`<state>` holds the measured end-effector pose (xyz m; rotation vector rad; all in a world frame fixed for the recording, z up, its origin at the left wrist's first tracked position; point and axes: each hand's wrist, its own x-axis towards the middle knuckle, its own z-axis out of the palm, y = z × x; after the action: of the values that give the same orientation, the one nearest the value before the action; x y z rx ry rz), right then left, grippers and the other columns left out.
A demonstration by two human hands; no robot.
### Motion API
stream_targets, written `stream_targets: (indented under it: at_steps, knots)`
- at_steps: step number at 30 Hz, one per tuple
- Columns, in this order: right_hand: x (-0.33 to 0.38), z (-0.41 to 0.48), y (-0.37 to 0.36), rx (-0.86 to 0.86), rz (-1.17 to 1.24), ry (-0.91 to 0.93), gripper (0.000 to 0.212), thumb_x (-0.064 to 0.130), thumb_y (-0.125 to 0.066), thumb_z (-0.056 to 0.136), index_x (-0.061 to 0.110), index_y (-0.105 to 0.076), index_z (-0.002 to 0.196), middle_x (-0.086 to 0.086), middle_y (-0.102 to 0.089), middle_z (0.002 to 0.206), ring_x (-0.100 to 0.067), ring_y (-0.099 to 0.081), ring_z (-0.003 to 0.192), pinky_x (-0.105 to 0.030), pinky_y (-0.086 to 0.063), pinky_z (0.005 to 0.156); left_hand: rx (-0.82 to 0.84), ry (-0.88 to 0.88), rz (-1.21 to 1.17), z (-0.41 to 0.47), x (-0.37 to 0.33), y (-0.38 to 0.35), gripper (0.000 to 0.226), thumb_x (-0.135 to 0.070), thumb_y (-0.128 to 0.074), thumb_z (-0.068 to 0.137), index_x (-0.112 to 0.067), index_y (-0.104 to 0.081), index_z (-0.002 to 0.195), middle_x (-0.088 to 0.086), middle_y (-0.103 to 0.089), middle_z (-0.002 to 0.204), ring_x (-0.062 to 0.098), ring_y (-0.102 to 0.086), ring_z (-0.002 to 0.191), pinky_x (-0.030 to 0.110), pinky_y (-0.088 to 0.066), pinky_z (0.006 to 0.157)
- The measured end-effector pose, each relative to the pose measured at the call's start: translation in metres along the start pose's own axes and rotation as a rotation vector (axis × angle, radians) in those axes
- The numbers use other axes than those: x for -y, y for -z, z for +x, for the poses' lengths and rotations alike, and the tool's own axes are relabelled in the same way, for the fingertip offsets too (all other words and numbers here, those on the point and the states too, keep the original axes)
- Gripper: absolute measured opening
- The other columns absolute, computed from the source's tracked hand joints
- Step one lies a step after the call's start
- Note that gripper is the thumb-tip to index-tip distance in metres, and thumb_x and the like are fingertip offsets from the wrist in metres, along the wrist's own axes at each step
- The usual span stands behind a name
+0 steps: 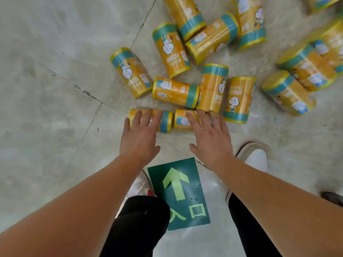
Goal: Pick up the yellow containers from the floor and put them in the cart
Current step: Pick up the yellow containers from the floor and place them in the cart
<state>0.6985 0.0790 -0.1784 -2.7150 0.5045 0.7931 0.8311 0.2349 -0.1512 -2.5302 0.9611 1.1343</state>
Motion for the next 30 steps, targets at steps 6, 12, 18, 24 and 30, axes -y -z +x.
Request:
stream_targets:
  at_steps: [6, 12, 18, 24, 30]
  knots:
    - [0.001, 0.019, -0.038, -0.248, -0.204, -0.055, 0.079, 0.027, -0.074, 0.077, 0.026, -0.038, 0.146, -0.002, -0.050, 0.135, -0.036, -0.034, 0.126, -0.054, -0.038, 0.100, -0.276, -0.086, 0.111, 0.055, 0.014, -0.039, 0.079, -0.022, -0.074, 0.076, -0.030, -0.034, 0.144, 0.003, -0.043, 0.140, 0.035, -0.036, 0.133, 0.060, -0.020, 0.113]
    - [0.001, 0.024, -0.019, -0.324, -0.124, -0.052, 0.062, 0.029, -0.078, 0.070, 0.025, -0.057, 0.128, 0.001, -0.059, 0.115, -0.029, -0.041, 0.114, -0.049, -0.036, 0.097, -0.304, -0.083, -0.065, 0.042, 0.023, -0.024, 0.072, -0.029, -0.077, 0.064, -0.030, -0.049, 0.130, 0.001, -0.056, 0.119, 0.031, -0.057, 0.106, 0.051, -0.044, 0.092]
    - [0.019, -0.045, 0.085, -0.291, 0.526, -0.167, 0.072, 0.031, -0.083, 0.065, 0.023, -0.053, 0.131, 0.000, -0.050, 0.114, -0.021, -0.057, 0.097, -0.037, -0.053, 0.078, -0.303, 0.145, -0.569, -0.071, 0.011, 0.062, 0.078, -0.037, -0.082, 0.060, -0.034, -0.049, 0.131, -0.010, -0.054, 0.118, 0.018, -0.058, 0.101, 0.031, -0.044, 0.070]
    - [0.032, -0.138, 0.280, -0.390, 0.964, -0.183, 0.075, 0.032, -0.086, 0.066, 0.031, -0.049, 0.131, 0.014, -0.039, 0.113, 0.004, -0.050, 0.107, -0.019, -0.049, 0.081, -0.429, 0.318, -1.091, -0.209, -0.048, 0.215, 0.079, -0.029, -0.089, 0.059, -0.038, -0.051, 0.127, -0.022, -0.053, 0.113, 0.000, -0.057, 0.095, 0.027, -0.045, 0.078]
    - [0.018, -0.243, 0.491, -0.485, 1.162, -0.085, 0.078, 0.041, -0.082, 0.062, 0.033, -0.048, 0.132, 0.022, -0.048, 0.123, -0.003, -0.053, 0.116, -0.033, -0.052, 0.094, -0.599, 0.260, -1.378, -0.351, -0.132, 0.383, 0.075, -0.024, -0.091, 0.059, -0.032, -0.054, 0.124, -0.016, -0.063, 0.112, -0.002, -0.059, 0.094, 0.023, -0.051, 0.074]
